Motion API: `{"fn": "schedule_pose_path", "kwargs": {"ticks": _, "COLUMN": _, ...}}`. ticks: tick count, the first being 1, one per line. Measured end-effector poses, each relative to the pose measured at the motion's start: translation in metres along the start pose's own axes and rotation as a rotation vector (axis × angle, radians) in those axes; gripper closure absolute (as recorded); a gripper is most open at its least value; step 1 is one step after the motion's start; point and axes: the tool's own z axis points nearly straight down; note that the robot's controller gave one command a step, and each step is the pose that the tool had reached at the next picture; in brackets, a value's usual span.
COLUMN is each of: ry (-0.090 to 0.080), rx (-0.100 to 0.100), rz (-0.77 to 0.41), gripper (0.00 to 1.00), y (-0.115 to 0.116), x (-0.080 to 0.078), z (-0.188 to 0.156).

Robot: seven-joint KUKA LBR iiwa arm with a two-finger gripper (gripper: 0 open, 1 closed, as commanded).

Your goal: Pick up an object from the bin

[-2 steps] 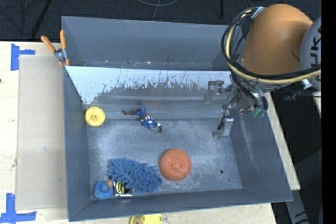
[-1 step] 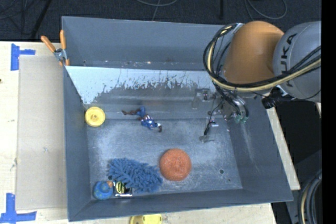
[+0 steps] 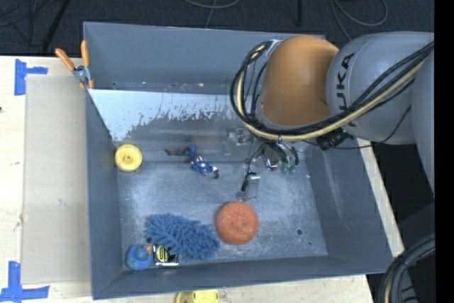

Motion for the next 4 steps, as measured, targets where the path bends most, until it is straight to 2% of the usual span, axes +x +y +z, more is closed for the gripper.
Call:
{"fn": "schedule_pose_path", "kwargs": {"ticks": 1, "ry": -0.003, "rx": -0.001, "rz": 0.019, "gripper": 0.0, "y": 0.026, "x": -0.032, "z": 0.037}}
{"fn": "schedule_pose_path", "kwargs": {"ticks": 2, "ry": 0.0, "rx": 0.0, "rz": 0.329, "gripper": 0.0, "y": 0.038, "x": -0.03, "z": 0.068}}
{"fn": "schedule_pose_path", "kwargs": {"ticks": 3, "ry": -0.003, "rx": 0.002, "rz": 0.063, "gripper": 1.0, "y": 0.05, "x": -0.035, "z": 0.082}}
{"fn": "schedule_pose_path", "kwargs": {"ticks": 4, "ry": -0.004, "rx": 0.002, "rz": 0.063, "gripper": 1.0, "y": 0.05, "x": -0.035, "z": 0.082}}
